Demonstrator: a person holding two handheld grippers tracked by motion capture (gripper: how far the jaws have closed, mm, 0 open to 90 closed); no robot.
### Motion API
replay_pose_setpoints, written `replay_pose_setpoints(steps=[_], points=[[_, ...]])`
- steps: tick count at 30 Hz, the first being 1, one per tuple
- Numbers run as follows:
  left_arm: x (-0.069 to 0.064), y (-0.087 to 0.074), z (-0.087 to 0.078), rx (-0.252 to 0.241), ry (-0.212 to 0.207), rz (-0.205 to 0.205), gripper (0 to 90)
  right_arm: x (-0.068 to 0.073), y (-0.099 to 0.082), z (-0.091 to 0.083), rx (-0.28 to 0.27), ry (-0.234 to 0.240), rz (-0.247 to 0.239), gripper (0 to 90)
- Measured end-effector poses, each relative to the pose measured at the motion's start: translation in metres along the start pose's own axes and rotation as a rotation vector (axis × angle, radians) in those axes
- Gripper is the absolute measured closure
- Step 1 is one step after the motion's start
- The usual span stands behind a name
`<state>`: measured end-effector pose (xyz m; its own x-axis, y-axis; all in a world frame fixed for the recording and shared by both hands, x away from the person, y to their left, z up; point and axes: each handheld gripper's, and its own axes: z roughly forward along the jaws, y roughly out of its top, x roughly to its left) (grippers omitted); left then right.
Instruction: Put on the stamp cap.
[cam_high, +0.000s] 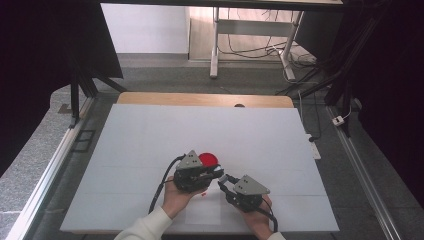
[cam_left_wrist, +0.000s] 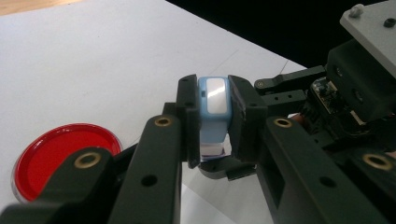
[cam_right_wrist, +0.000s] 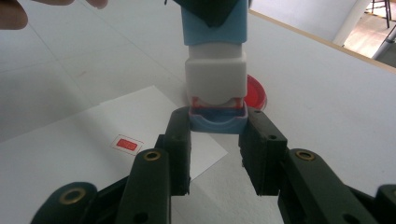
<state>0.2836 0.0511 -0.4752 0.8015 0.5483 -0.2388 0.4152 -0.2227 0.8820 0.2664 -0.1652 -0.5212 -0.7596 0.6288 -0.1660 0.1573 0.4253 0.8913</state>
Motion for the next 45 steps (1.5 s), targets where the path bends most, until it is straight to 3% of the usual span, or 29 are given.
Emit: replay_pose_setpoints(steps=[14,17,23,30,45], points=[[0.0006,-0.0013,0.0016,-0.001,-0.009,-0.009,75.2,0.0002,-0.0003,0.0000,-0.004,-0.001,-0.002,64.0],[0.0008,-0.0017,0.0022,-0.004,-0.008,-0.011,75.2,-0.0006,-0.0007,-0.0001,-0.010,-0.001,0.017,64.1],[0.0034,-0.0032,0.0018,-0.016,-0.024,-0.048,75.2,-0.0014,-0.0010,-0.0005,-0.012,0.003,0.021,64.1],[0.0033,-0.0030,0.0014,-0.023,-0.037,-0.057,75.2,-0.0016,-0.0011,-0.0009,-0.017,0.000,0.018,64.3],[0.0009,-0.0047,0.0035,-0.008,-0.026,-0.044,75.4,-0.0016,-0.0013,-0.0017,-0.015,-0.015,0.017,65.0]])
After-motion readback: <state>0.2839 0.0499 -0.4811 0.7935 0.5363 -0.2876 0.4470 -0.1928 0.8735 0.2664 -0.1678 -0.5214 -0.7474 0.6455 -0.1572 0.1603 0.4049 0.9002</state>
